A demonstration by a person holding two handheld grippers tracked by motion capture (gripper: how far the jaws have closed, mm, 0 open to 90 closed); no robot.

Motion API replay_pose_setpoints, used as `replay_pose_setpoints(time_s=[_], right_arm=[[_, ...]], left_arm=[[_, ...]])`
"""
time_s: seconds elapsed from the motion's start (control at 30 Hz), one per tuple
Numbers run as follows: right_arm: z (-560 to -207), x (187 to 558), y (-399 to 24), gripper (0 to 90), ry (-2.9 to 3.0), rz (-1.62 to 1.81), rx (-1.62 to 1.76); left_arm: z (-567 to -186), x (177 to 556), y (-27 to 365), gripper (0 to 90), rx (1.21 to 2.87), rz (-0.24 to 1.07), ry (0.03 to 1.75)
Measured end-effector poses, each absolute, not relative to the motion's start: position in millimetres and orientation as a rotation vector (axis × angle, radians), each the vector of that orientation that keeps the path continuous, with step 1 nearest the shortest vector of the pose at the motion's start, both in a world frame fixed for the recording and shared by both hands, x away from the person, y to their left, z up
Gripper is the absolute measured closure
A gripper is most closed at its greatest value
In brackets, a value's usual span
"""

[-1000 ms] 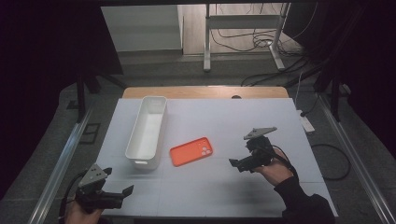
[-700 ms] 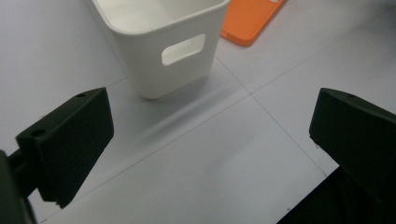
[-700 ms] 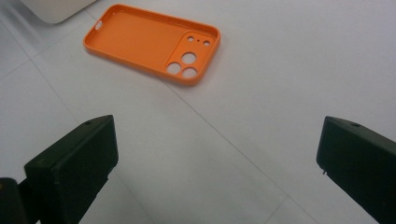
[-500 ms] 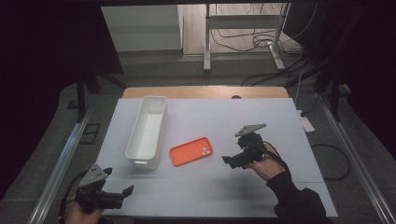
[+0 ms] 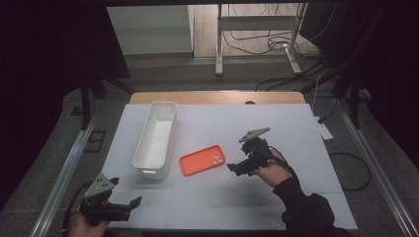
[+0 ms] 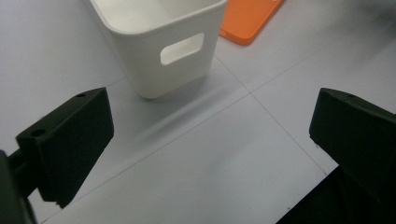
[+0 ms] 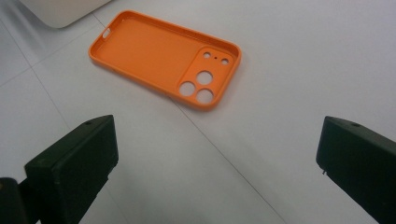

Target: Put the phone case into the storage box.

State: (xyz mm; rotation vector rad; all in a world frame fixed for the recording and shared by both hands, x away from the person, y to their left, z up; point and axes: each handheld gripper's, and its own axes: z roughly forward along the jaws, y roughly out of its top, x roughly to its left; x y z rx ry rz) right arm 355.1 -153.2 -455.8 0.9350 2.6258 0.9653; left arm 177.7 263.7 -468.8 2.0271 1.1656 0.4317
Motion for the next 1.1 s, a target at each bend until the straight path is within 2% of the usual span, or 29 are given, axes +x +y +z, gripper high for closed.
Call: replay_pose_setpoints(time_s=[1.1], right_arm=[[-473.9, 382.4, -96.2, 0.0, 2.700, 0.880, 0.924]], left_arm=[[-468.8, 177.9, 264.5, 0.5, 2.024, 0.425, 1.162]])
